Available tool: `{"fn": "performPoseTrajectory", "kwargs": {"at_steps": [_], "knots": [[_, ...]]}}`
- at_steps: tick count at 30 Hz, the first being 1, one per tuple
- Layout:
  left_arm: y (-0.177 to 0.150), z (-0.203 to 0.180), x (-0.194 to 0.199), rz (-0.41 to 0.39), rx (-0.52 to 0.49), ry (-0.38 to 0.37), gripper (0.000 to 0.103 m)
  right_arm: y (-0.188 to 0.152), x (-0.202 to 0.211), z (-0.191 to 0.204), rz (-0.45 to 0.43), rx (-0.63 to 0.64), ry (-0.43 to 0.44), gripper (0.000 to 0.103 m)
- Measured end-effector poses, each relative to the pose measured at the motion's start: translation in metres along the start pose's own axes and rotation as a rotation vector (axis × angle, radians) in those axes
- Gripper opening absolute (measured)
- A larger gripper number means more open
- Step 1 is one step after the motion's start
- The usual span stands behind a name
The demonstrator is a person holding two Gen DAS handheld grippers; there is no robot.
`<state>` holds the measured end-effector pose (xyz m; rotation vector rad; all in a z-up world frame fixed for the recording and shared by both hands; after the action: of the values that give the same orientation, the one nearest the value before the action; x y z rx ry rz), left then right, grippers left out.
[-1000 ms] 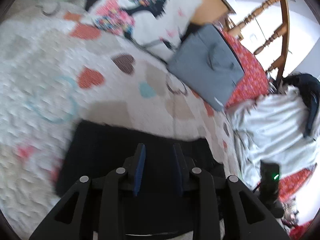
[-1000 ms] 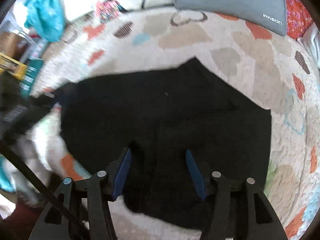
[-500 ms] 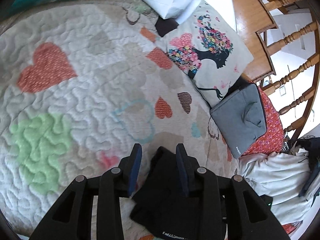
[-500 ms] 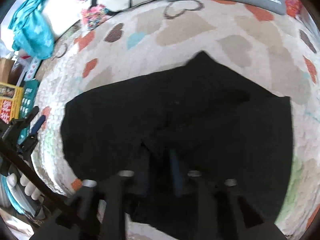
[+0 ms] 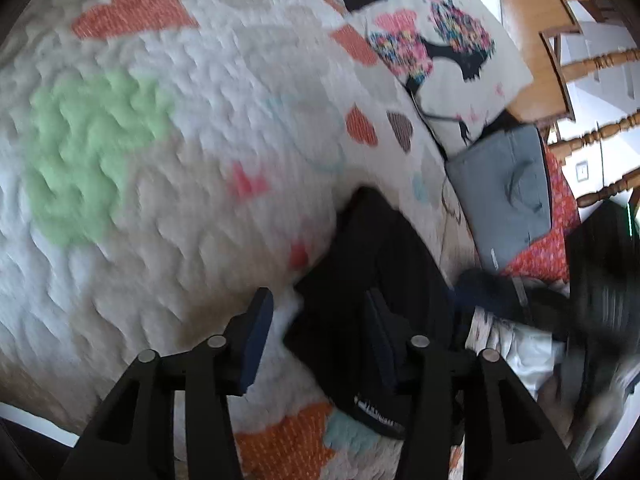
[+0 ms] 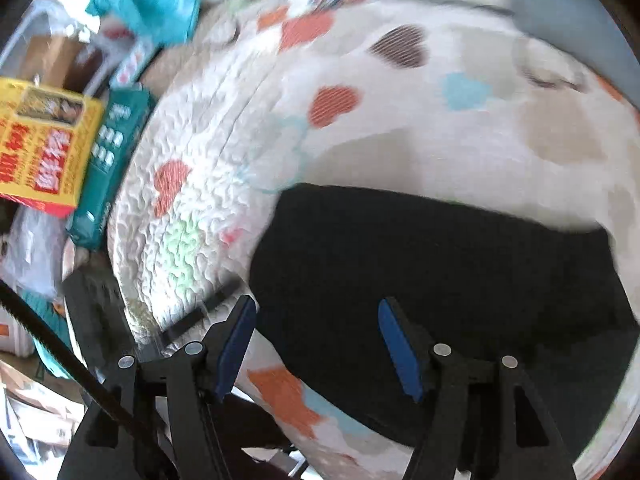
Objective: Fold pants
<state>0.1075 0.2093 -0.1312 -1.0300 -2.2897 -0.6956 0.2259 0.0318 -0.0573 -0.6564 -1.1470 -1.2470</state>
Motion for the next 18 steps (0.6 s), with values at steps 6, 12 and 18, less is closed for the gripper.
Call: {"fn": "performPoseTrajectory", "kwargs": {"at_steps": [6, 12, 18], "knots": [[-0.013, -0.012, -0.004, -0.035, -0.05, 0.014, 0.069, 0.054, -0.073, 0.036, 0.216, 0.035, -0.189, 0.079], [-0.026, -0.025, -0.01, -0.044, -0.098, 0.046, 0.047, 0.057, -0.126, 0.075, 0.415, 0.211, -0.443, 0.097], [-0.026, -0.011, -0.015, 0.057, 0.011, -0.088, 0.024, 0.044, -0.118, 0.095, 0.364, 0.314, -0.564, 0.058]]}}
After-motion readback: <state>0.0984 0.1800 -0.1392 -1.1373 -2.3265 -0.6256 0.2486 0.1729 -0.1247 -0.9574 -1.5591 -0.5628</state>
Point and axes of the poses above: each gripper's, at about its wrist camera, not at the fingertips, and x roughly against the way its jaws point, z to its left, y to its top, the point moved 1 cm from there along -x, roughly the way its jaws point, and after that the axes turned 2 degrees about x, right-handed, at the moved point
